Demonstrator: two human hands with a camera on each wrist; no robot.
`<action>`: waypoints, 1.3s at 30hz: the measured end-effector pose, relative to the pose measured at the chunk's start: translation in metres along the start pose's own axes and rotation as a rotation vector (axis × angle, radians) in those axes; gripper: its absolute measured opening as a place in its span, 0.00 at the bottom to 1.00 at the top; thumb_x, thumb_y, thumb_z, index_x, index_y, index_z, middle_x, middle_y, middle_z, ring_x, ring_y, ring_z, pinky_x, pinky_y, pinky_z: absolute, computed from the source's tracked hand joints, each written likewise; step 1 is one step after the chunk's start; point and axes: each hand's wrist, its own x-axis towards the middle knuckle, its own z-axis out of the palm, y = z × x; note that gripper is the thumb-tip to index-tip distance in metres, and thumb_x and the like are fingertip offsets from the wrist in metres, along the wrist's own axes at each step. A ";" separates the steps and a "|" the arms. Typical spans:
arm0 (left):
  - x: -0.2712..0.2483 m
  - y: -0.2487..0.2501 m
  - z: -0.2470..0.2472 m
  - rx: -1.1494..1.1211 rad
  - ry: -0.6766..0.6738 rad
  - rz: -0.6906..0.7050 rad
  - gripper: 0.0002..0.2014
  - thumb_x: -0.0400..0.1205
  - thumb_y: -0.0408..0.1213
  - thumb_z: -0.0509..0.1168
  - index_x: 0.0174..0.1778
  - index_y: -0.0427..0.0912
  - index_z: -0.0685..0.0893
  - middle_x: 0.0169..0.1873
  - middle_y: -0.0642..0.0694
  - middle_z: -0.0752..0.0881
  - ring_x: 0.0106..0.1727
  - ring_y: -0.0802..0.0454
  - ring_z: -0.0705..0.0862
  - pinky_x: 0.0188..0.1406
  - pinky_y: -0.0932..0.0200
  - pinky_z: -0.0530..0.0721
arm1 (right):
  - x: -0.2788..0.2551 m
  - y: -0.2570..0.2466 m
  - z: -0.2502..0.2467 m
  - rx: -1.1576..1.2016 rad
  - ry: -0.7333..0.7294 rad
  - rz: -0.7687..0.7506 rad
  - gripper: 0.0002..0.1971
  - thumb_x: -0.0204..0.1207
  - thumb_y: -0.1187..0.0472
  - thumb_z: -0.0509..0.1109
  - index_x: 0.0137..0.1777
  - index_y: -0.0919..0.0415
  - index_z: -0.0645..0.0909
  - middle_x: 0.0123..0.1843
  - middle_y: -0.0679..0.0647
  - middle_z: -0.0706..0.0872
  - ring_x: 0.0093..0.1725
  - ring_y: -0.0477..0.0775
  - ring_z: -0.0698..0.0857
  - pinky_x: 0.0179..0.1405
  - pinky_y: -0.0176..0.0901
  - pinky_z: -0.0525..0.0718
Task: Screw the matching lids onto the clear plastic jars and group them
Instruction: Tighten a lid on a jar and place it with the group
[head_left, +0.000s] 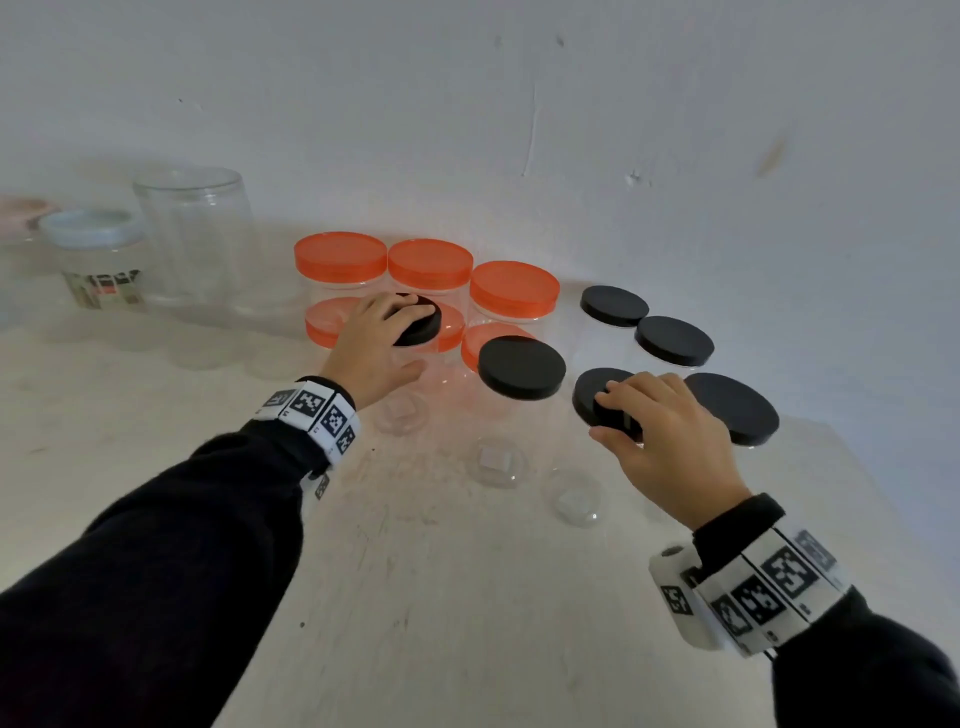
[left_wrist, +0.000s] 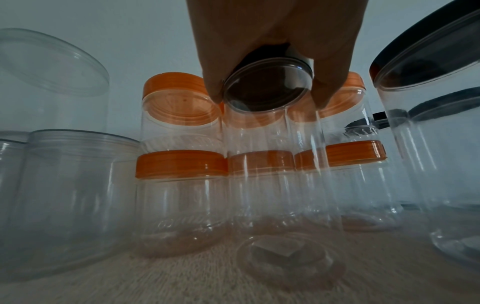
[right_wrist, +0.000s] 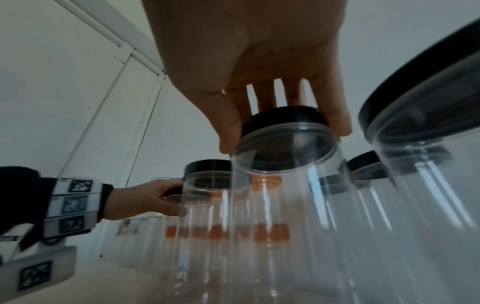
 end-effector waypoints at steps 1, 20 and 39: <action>0.000 0.000 0.000 0.005 -0.001 0.002 0.30 0.69 0.36 0.76 0.68 0.40 0.78 0.65 0.39 0.76 0.68 0.37 0.70 0.70 0.42 0.67 | -0.005 -0.002 0.000 0.027 0.024 -0.052 0.13 0.64 0.61 0.81 0.46 0.63 0.86 0.43 0.53 0.86 0.43 0.59 0.83 0.26 0.43 0.77; -0.001 0.002 -0.001 0.031 -0.020 0.006 0.29 0.69 0.42 0.71 0.68 0.41 0.78 0.65 0.39 0.77 0.66 0.36 0.71 0.68 0.41 0.68 | -0.010 -0.015 -0.003 0.382 0.143 -0.122 0.19 0.76 0.48 0.64 0.59 0.60 0.82 0.62 0.52 0.82 0.63 0.51 0.79 0.59 0.45 0.80; -0.001 0.004 0.000 0.032 0.011 0.003 0.31 0.70 0.34 0.76 0.70 0.41 0.76 0.67 0.39 0.75 0.69 0.39 0.67 0.70 0.44 0.63 | -0.029 0.121 0.000 -0.034 -0.038 0.637 0.34 0.72 0.51 0.74 0.77 0.51 0.67 0.79 0.57 0.59 0.69 0.67 0.68 0.56 0.59 0.77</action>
